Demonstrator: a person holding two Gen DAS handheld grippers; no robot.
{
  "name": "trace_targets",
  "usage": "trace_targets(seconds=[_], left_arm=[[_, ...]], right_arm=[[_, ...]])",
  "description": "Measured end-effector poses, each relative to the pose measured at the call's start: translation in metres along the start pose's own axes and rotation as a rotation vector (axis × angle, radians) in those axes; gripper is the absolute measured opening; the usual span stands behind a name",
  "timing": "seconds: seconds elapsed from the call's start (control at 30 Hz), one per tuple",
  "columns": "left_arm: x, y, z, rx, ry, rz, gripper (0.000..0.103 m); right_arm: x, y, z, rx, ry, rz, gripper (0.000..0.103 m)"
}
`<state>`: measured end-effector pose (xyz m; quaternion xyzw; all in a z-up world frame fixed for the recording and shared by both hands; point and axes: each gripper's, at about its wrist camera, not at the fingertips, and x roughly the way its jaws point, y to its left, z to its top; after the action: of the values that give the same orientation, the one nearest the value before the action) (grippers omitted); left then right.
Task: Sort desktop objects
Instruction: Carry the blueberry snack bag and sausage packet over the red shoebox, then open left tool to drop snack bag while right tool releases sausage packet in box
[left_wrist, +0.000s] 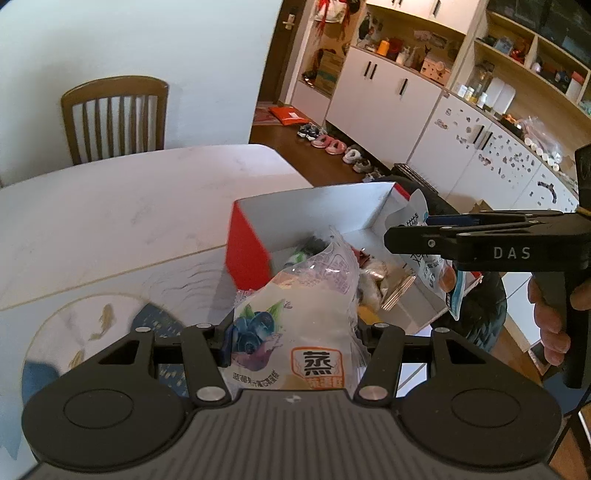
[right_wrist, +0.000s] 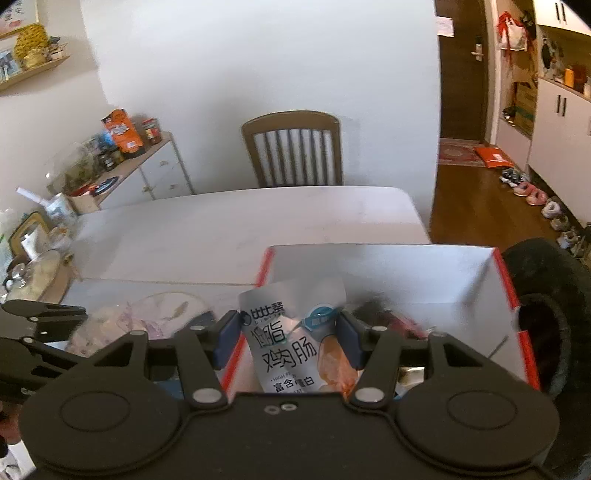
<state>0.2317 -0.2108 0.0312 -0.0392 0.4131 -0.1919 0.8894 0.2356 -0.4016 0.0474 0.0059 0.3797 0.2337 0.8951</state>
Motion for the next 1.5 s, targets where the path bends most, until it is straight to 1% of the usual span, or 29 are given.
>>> trace_targets(seconds=[0.27, 0.5, 0.6, 0.73, 0.93, 1.1, 1.2, 1.4, 1.5], left_arm=[[0.038, -0.034, 0.026, 0.056, 0.031, -0.012, 0.054], [0.077, -0.057, 0.033, 0.127, 0.086, 0.006, 0.054], [0.092, -0.064, 0.036, 0.146, 0.102, 0.022, 0.054], [0.112, -0.066, 0.044, 0.155, 0.137, 0.008, 0.054], [0.140, -0.064, 0.048, 0.177, 0.192, 0.036, 0.054], [0.154, -0.064, 0.048, 0.226, 0.225, 0.073, 0.054], [0.160, -0.063, 0.047, 0.229, 0.242, 0.075, 0.055], [0.165, -0.069, 0.043, 0.283, 0.248, 0.092, 0.055], [0.166, -0.072, 0.040, 0.306, 0.252, 0.098, 0.055]], right_arm=[[0.003, -0.037, 0.005, 0.029, -0.008, -0.043, 0.056], [0.009, -0.067, 0.004, 0.046, 0.011, -0.082, 0.056], [0.016, -0.077, 0.001, 0.057, 0.027, -0.095, 0.056], [0.028, -0.087, -0.003, 0.069, 0.052, -0.113, 0.056], [0.043, -0.099, -0.011, 0.078, 0.087, -0.125, 0.056], [0.055, -0.104, -0.018, 0.075, 0.114, -0.117, 0.056], [0.061, -0.104, -0.024, 0.064, 0.133, -0.115, 0.056], [0.066, -0.105, -0.030, 0.054, 0.159, -0.114, 0.056], [0.067, -0.106, -0.032, 0.054, 0.154, -0.109, 0.056]])
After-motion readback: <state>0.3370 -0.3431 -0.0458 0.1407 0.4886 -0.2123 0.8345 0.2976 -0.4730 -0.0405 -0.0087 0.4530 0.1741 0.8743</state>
